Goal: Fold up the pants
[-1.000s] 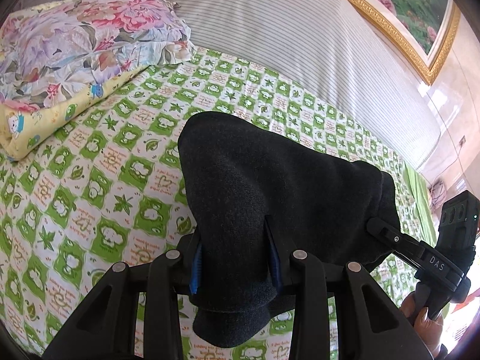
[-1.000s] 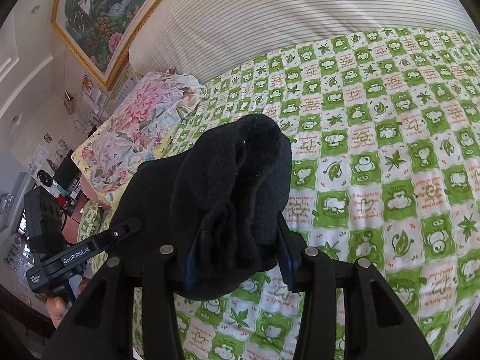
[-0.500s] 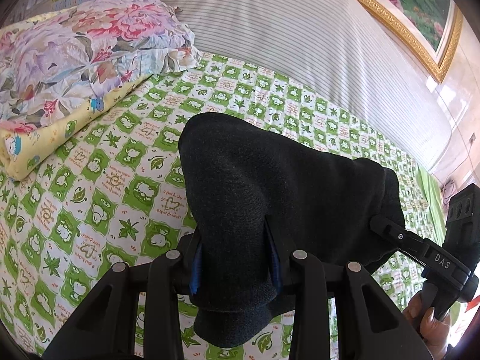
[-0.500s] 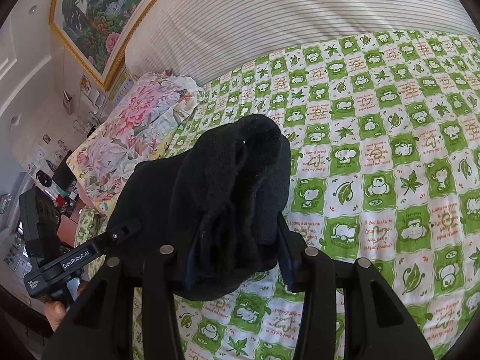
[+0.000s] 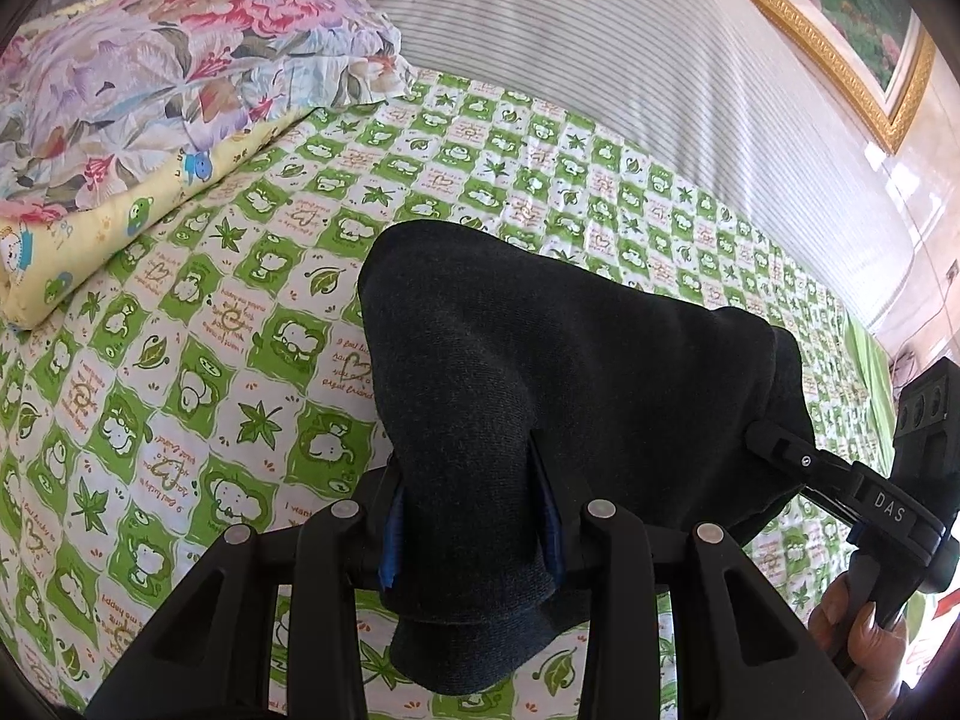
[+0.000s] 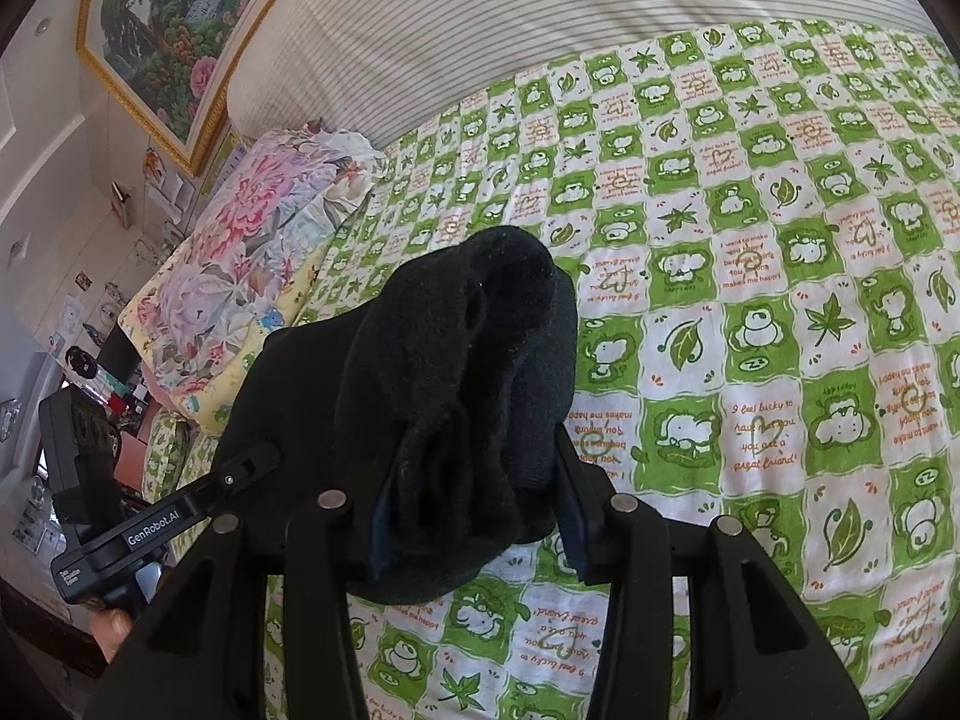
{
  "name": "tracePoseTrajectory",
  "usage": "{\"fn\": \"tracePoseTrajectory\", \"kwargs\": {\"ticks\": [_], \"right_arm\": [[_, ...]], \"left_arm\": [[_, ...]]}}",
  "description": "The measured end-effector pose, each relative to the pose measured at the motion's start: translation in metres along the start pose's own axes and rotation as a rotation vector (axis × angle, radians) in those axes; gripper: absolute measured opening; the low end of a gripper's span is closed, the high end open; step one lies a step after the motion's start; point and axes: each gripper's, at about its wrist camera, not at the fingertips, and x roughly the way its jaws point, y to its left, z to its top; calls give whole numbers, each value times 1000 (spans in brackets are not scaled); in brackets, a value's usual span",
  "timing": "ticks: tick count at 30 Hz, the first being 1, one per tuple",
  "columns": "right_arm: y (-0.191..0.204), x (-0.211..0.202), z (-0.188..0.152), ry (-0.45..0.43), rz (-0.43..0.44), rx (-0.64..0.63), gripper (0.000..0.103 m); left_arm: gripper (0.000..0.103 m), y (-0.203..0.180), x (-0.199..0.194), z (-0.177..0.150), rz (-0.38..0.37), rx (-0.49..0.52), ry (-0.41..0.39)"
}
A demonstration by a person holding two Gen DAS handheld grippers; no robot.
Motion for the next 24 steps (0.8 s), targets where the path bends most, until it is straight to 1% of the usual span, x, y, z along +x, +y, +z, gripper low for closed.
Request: {"fn": "tracePoseTrajectory", "kwargs": {"ticks": [2,4,8,10,13,15,19,21,23,24], "right_arm": [[-3,3,0,7,-13,6,52],[-7,4,1,7,-22,14,53],[-14,8,-1,11,-50,9,55],[-17,10,-1,14,-68,6,55],[-20,13,-1,18,-91,-3,60],[-21,16,0,17,-106,-12,61],[-24,20,2,17,-121,-23,67],[-26,23,3,19,-125,-24,71],[-30,24,2,20,-129,-27,76],[-31,25,2,21,-129,-25,77]], "left_arm": [[38,1,2,0,0,-2,5],[40,3,5,-1,3,-4,10],[49,9,10,-3,2,-15,23],[51,10,13,-4,3,-16,28],[58,12,17,-5,15,-14,30],[60,15,20,-5,11,-19,33],[63,22,26,-6,-3,-31,39],[69,24,29,-7,-1,-33,40],[70,27,30,-9,-8,-43,43],[70,28,29,-9,-13,-50,44]]}}
